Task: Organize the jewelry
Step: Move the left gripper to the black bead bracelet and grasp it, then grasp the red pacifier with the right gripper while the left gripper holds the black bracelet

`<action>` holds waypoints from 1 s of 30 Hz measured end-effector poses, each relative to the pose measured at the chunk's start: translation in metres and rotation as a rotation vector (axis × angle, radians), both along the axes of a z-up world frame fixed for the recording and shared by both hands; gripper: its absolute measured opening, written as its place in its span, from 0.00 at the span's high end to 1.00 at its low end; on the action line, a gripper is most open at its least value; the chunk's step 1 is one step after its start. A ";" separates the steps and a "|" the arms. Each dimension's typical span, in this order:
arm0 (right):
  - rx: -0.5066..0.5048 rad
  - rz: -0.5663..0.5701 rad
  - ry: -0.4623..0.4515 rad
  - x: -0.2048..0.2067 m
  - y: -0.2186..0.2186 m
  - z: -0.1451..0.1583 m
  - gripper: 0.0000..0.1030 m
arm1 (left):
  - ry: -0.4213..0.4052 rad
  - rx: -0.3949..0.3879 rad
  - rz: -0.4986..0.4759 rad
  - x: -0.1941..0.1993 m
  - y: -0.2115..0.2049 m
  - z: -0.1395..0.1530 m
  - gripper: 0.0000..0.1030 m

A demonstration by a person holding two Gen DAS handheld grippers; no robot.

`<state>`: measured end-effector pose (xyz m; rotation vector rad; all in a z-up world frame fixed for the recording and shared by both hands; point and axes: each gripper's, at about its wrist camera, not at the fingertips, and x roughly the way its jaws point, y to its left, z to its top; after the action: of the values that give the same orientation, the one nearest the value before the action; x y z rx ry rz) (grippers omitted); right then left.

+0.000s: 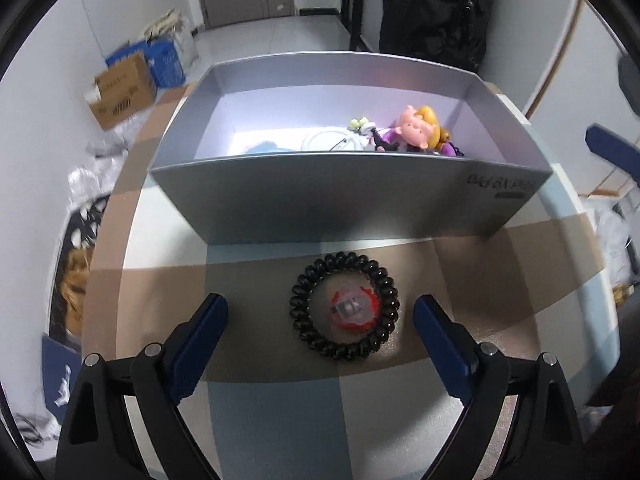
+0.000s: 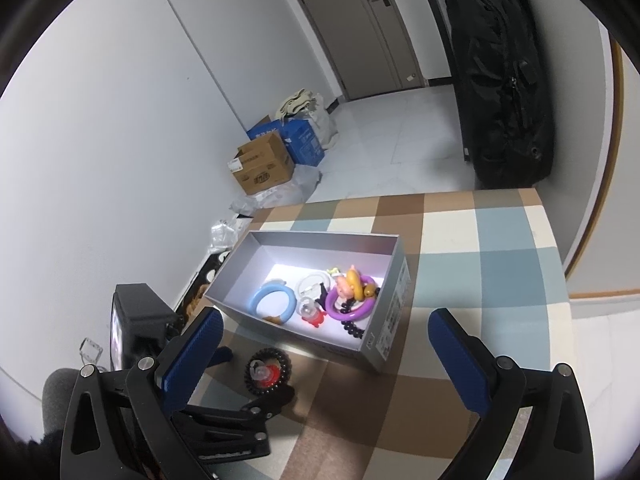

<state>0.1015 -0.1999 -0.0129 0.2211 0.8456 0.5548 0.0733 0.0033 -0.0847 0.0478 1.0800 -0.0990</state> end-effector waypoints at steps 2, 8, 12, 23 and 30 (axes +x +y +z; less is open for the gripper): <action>-0.001 -0.002 0.001 -0.001 -0.002 0.000 0.00 | -0.001 -0.002 0.007 -0.001 0.001 0.000 0.11; -0.001 -0.008 0.007 -0.002 -0.005 -0.001 0.00 | 0.007 -0.016 0.007 0.001 0.005 -0.001 0.13; -0.004 -0.006 0.021 -0.002 -0.006 -0.004 0.00 | -0.004 -0.024 0.000 0.004 0.008 0.003 0.25; -0.042 0.010 0.009 -0.007 0.000 -0.005 0.00 | 0.003 -0.065 0.000 0.005 0.009 0.006 0.58; -0.051 0.003 0.014 -0.008 -0.002 -0.007 0.00 | -0.015 -0.184 0.009 0.004 0.018 0.022 0.59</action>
<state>0.0934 -0.2017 -0.0196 0.1777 0.8730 0.5345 0.0771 0.0212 -0.0630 -0.1222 1.0525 -0.1891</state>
